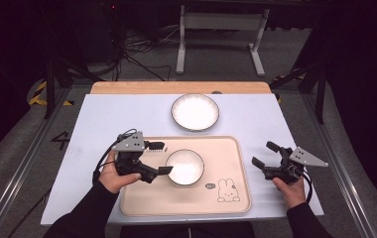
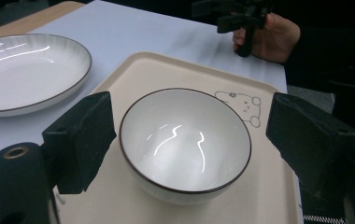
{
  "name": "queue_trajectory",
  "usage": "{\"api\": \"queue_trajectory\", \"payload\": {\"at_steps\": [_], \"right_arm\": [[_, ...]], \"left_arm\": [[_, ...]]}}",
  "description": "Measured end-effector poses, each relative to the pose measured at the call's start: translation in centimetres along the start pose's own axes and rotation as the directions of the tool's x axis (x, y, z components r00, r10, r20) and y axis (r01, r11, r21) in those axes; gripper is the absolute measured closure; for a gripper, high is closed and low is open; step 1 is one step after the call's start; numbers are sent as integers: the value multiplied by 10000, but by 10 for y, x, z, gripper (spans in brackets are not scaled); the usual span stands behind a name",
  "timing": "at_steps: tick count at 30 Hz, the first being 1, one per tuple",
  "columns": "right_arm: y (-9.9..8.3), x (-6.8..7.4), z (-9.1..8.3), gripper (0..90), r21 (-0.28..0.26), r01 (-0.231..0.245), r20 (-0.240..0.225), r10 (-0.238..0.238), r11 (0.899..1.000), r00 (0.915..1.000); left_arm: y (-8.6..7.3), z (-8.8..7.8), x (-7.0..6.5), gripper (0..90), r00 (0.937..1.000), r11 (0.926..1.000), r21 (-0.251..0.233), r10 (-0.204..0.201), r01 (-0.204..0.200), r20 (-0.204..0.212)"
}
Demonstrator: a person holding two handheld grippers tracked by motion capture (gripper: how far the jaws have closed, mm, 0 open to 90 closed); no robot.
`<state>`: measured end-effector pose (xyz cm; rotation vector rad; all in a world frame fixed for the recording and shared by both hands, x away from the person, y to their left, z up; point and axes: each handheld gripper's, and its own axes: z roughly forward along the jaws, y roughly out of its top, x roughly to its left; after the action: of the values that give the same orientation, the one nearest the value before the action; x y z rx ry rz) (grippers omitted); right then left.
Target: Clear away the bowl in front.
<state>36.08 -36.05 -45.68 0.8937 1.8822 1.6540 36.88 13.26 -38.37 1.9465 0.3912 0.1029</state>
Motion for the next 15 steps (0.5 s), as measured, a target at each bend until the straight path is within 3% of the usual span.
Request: {"api": "queue_trajectory", "payload": {"at_steps": [7,15], "right_arm": [[0,0,0,87,-11,-2,-3,2,10000,10000],[0,0,0,87,5,-7,3,7,10000,10000]], "left_arm": [[-14,-18,9,134,9975,9972,-666,-389,350,-585],[-29,-33,19,134,9902,9926,-936,-881,780,-1088]]}}
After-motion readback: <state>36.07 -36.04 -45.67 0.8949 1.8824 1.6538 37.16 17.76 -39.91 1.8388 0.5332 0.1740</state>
